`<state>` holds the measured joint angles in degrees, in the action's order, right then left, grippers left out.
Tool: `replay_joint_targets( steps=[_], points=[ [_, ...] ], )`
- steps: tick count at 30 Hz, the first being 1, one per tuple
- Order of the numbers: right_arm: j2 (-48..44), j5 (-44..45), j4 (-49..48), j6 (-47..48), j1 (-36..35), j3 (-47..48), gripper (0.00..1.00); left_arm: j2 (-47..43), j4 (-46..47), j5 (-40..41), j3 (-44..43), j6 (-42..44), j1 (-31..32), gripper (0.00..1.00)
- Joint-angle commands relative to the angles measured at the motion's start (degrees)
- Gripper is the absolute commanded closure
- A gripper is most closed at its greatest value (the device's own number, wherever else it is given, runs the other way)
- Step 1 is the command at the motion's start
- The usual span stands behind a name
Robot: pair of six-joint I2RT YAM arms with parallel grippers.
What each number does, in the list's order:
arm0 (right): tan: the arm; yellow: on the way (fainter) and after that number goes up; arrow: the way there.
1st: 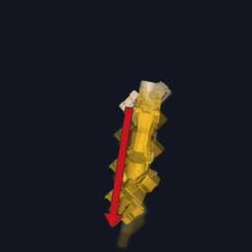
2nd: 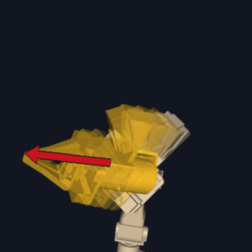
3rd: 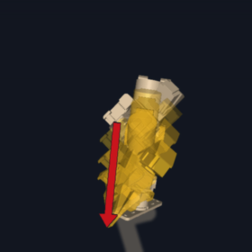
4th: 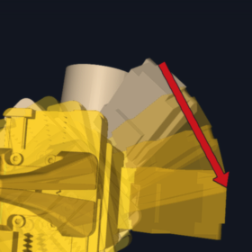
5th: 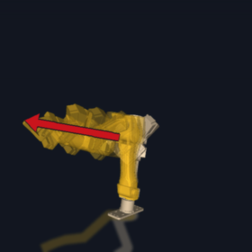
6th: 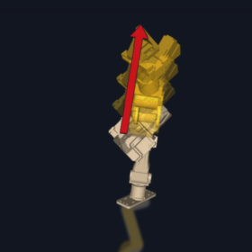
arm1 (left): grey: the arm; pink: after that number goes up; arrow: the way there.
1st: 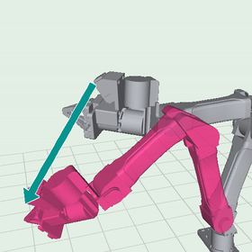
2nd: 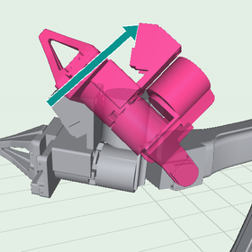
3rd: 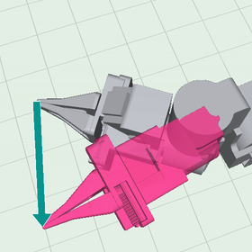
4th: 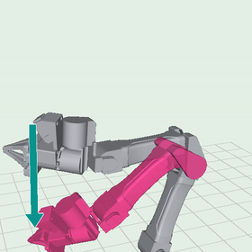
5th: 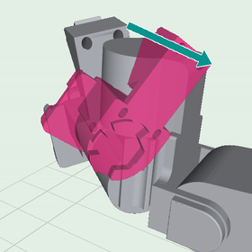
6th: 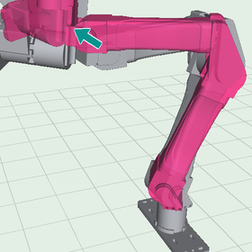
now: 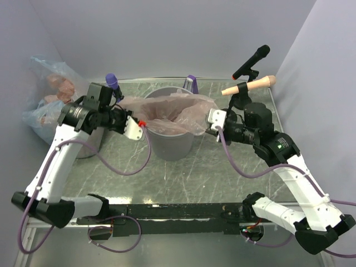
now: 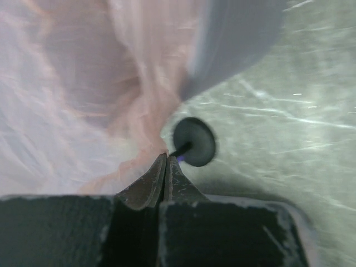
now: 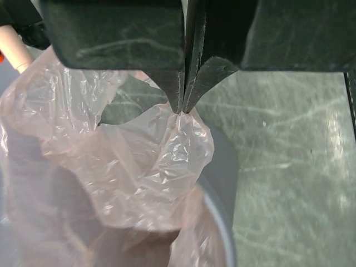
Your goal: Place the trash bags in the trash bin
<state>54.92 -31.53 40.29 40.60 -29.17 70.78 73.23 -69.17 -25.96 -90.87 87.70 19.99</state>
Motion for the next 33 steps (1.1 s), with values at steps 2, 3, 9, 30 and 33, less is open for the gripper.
replay_joint_targets(
  steps=[2,3,9,30,33],
  points=[
    [-2.01,-1.43,1.72,8.26,-0.98,-3.89,1.00,-5.46,0.43,-2.70,7.97,-2.97,0.14,0.99],
    [-1.92,-1.17,1.81,9.14,-1.15,-4.51,1.00,-6.25,1.31,-2.96,9.73,-4.19,0.23,0.99],
    [-0.60,1.56,-1.79,9.59,-1.24,-7.50,1.00,-8.98,9.04,-2.87,16.24,-11.84,0.23,0.99],
    [2.65,-3.72,7.78,3.35,11.05,4.89,1.00,-10.30,10.28,-2.00,9.39,-14.06,-5.57,0.99],
    [1.87,-4.50,8.57,4.57,12.47,3.76,1.00,-11.09,10.02,-1.29,11.32,-13.78,-5.92,0.99]
  ],
)
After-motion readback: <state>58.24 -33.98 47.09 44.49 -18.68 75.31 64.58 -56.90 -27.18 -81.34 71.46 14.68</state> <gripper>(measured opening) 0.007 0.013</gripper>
